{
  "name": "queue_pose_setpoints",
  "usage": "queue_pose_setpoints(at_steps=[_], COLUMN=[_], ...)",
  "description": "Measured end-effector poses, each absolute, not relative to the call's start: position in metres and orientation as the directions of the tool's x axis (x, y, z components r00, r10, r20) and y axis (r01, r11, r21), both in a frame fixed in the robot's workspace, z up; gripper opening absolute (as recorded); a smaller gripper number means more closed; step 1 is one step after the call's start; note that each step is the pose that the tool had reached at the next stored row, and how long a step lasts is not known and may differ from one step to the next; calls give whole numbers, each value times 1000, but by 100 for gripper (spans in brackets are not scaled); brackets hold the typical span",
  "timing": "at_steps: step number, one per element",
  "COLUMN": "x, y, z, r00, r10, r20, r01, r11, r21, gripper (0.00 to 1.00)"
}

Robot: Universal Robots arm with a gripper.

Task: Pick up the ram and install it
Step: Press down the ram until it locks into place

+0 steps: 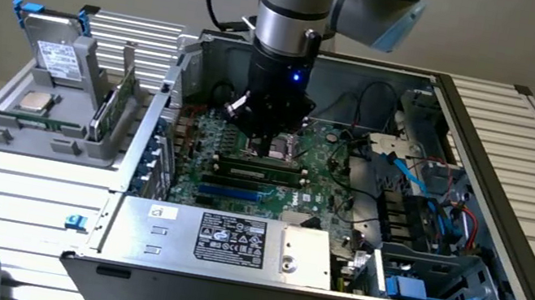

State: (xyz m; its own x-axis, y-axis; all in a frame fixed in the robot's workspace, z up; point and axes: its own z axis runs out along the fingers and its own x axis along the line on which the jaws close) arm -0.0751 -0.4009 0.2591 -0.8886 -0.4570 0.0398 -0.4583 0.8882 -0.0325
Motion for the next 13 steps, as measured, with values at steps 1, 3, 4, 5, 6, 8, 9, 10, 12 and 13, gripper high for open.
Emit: queue_pose_setpoints(at_steps=[1,3,4,5,6,8,9,10,12,13], x=[-75,-75,-75,-75,-75,-75,-75,-75,-75,-75], y=[-401,-401,-401,-401,-401,-401,-401,-401,-401,-401], z=[259,259,259,259,259,259,259,259,259,259], r00=[-895,-906,-911,-917,-922,-932,-936,-940,-947,-951], r10=[-445,-422,-410,-398,-386,-361,-350,-339,-319,-309], r20=[39,37,36,35,35,33,31,30,25,22], r01=[-446,-423,-411,-399,-387,-362,-351,-340,-320,-310], r11=[894,906,911,916,921,931,936,940,947,950], r21=[-33,-34,-34,-35,-35,-36,-36,-37,-40,-42], gripper=[11,11,11,11,11,11,11,11,11,11])
